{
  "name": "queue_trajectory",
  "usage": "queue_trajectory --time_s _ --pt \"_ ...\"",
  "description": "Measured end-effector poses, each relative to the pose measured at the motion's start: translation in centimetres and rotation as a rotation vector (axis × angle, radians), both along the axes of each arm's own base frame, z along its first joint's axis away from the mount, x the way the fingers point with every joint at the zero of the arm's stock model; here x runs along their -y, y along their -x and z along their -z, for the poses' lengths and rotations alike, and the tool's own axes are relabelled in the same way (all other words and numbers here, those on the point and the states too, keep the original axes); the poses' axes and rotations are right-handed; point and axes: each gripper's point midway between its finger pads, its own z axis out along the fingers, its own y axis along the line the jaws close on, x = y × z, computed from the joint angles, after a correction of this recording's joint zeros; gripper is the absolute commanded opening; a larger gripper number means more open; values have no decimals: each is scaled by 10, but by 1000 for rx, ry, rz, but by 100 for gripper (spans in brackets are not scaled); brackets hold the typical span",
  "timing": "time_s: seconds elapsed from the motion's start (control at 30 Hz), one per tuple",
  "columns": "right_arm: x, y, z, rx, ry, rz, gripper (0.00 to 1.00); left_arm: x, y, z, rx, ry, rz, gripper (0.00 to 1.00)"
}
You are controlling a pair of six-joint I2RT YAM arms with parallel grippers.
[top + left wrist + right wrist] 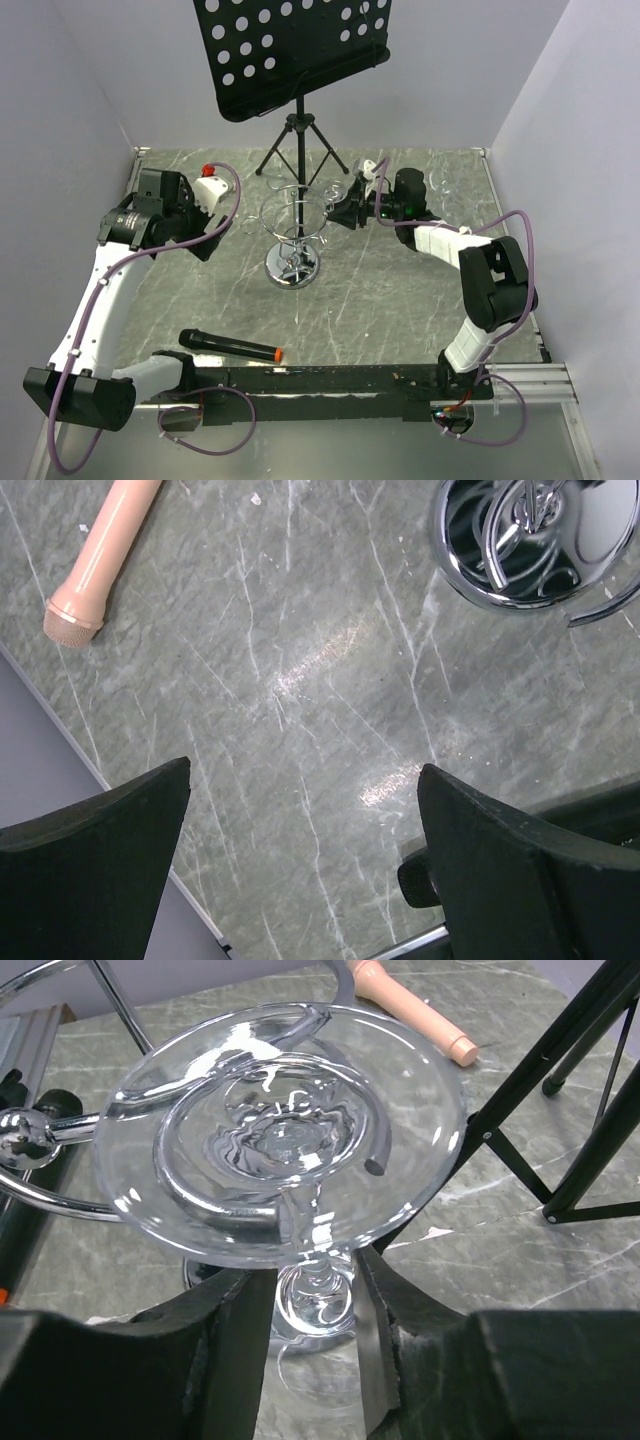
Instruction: Take the wine glass off the wine glass rack
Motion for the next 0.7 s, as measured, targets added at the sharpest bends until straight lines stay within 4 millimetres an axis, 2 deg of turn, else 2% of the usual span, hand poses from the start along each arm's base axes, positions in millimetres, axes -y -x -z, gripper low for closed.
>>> queue_trajectory --time_s 0.07,0.17,0.2,0.27,0.7 --pt "0 0 0 -7 -3 1 35 0 0 0 2 0 0 100" --pt "-1 0 -1 -11 -7 0 22 0 0 -1 4 1 0 100" --pt "-1 0 -1 -12 -7 1 17 0 0 -1 5 1 1 100" --pt "-1 0 -2 -10 -9 0 0 0 1 -2 7 2 1 100" --pt "3 -1 -16 -18 -7 51 0 6 -8 -8 45 35 22 100"
